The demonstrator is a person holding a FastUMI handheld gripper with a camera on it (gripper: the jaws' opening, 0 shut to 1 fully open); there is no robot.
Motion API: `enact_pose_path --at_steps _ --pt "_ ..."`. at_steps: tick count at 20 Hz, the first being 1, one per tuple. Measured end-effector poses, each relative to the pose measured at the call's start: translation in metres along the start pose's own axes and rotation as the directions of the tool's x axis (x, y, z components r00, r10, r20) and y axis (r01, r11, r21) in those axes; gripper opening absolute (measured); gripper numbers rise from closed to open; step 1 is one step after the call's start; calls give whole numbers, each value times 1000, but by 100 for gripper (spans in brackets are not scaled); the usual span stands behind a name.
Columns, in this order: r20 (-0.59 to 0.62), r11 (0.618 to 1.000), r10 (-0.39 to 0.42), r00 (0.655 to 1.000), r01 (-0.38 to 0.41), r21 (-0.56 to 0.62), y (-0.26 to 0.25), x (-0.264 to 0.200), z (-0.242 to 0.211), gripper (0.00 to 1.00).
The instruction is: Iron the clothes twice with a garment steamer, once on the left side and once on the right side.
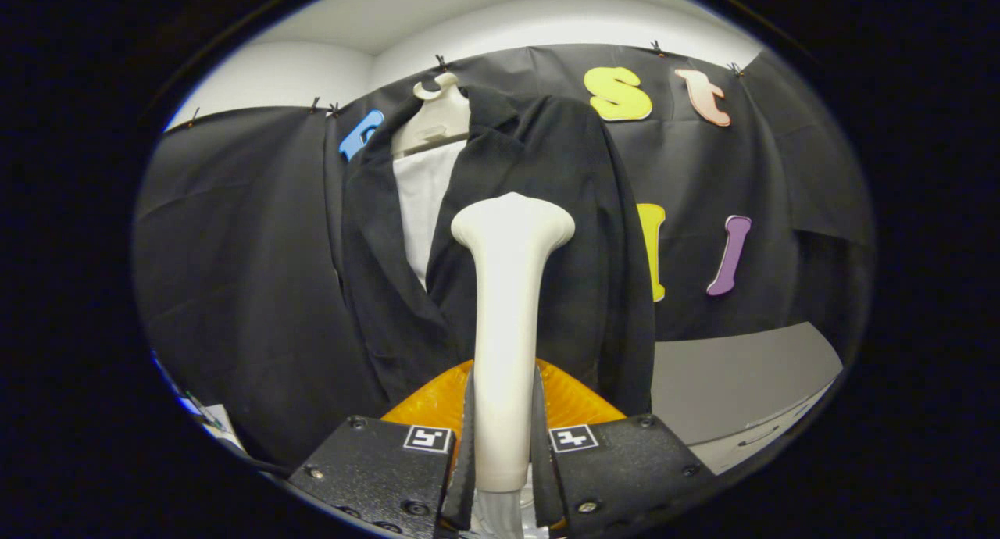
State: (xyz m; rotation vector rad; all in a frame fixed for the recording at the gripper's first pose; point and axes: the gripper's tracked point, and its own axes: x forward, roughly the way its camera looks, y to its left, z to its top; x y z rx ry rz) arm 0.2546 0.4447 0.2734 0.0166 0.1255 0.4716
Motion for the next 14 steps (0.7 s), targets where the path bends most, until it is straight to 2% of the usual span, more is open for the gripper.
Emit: enact_pose_path --at_steps 14 --pt "-130 1000 -22 991 20 -21 -7 0 -76 32"
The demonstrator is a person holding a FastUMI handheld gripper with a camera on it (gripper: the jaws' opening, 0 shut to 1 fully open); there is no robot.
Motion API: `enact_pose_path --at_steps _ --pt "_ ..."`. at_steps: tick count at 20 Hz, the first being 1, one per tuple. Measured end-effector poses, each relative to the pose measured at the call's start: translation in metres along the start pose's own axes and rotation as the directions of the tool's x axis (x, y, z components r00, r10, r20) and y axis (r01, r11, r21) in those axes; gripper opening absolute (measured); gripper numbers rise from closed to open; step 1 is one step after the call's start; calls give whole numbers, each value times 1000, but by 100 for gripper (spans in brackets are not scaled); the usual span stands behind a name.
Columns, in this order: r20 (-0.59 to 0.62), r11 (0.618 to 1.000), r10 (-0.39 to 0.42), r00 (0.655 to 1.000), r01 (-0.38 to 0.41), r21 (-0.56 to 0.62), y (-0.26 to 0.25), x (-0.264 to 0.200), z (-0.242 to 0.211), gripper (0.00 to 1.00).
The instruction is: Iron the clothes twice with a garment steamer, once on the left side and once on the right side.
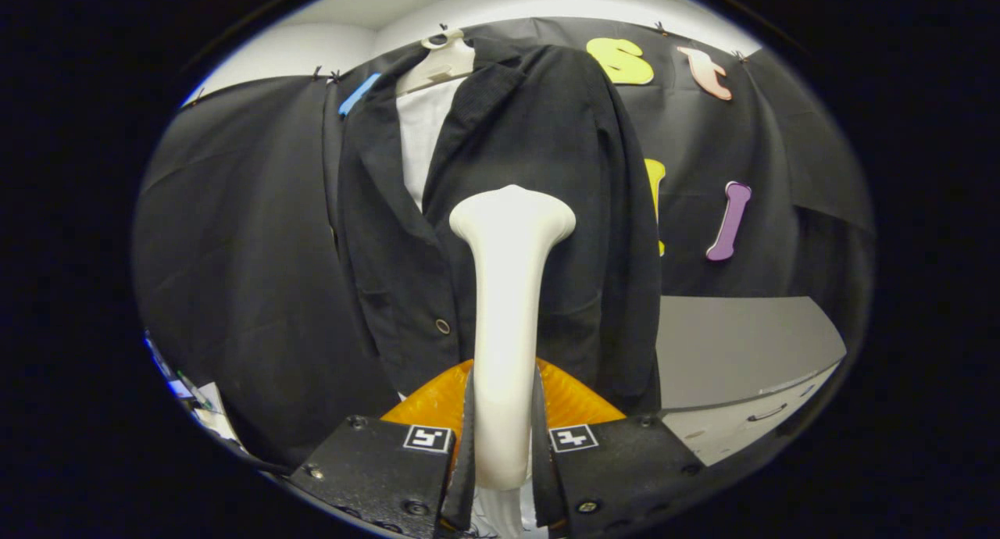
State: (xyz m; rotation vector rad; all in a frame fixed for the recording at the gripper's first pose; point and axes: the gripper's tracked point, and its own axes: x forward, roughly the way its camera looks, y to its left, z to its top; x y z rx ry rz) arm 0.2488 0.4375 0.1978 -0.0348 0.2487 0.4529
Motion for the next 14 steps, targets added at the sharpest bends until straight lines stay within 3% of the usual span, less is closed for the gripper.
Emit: enact_pose_path --at_steps 14 --pt "-133 1000 -22 991 21 -10 -9 8 -73 33"
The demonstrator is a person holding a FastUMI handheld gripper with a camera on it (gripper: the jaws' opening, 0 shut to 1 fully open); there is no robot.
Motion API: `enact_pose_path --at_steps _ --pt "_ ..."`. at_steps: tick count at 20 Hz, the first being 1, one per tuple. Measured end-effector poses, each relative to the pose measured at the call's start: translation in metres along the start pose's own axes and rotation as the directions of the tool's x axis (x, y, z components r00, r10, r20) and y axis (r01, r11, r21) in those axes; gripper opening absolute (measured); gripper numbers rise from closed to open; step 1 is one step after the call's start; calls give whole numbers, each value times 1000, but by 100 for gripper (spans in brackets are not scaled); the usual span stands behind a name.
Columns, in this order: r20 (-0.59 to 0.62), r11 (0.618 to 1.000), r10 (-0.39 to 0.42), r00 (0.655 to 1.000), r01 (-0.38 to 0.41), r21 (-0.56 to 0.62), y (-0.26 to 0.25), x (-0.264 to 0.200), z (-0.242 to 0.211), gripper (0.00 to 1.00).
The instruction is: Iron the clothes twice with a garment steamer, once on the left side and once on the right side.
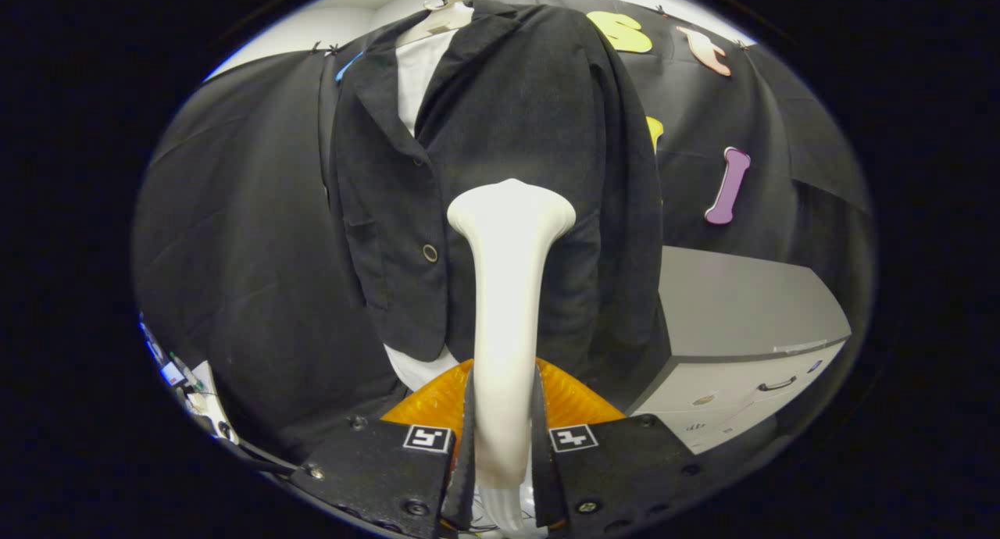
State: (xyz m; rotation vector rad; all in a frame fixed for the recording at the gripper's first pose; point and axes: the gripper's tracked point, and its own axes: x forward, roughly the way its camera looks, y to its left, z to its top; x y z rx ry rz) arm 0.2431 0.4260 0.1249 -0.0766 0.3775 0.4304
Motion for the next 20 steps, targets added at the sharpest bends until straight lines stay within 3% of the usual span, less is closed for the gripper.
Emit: enact_pose_path --at_steps 20 --pt "-169 1000 -4 986 7 17 -7 16 -83 33"
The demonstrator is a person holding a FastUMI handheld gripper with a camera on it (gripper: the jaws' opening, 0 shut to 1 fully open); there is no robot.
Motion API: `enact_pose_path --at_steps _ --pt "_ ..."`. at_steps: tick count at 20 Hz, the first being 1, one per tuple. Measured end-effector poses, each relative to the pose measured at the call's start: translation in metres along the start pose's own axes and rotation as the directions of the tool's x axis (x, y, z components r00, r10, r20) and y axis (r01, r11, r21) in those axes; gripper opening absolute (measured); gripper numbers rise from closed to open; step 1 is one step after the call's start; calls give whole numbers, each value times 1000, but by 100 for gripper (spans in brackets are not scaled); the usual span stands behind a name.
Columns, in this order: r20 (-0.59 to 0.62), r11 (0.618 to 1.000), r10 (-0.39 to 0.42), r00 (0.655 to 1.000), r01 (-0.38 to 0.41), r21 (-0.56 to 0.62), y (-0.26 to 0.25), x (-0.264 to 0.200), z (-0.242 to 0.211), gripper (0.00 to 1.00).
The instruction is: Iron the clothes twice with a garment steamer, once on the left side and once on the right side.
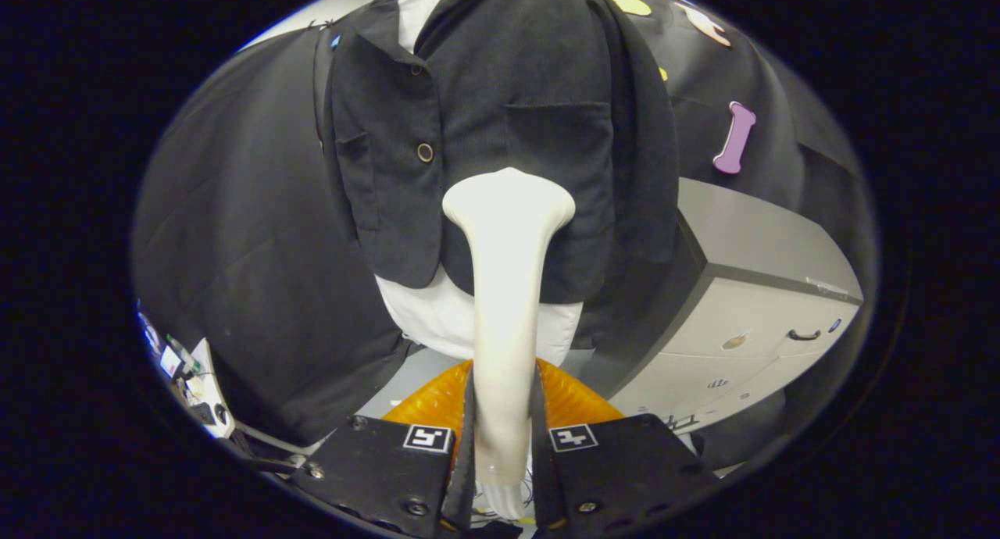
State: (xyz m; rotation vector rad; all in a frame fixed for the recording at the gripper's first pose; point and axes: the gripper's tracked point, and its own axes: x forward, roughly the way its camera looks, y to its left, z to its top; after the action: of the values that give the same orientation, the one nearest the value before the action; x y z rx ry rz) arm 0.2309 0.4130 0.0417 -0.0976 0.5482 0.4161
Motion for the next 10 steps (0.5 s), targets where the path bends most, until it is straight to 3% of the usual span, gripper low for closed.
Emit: enact_pose_path --at_steps 10 --pt "107 1000 -8 994 5 24 4 -51 38 32"
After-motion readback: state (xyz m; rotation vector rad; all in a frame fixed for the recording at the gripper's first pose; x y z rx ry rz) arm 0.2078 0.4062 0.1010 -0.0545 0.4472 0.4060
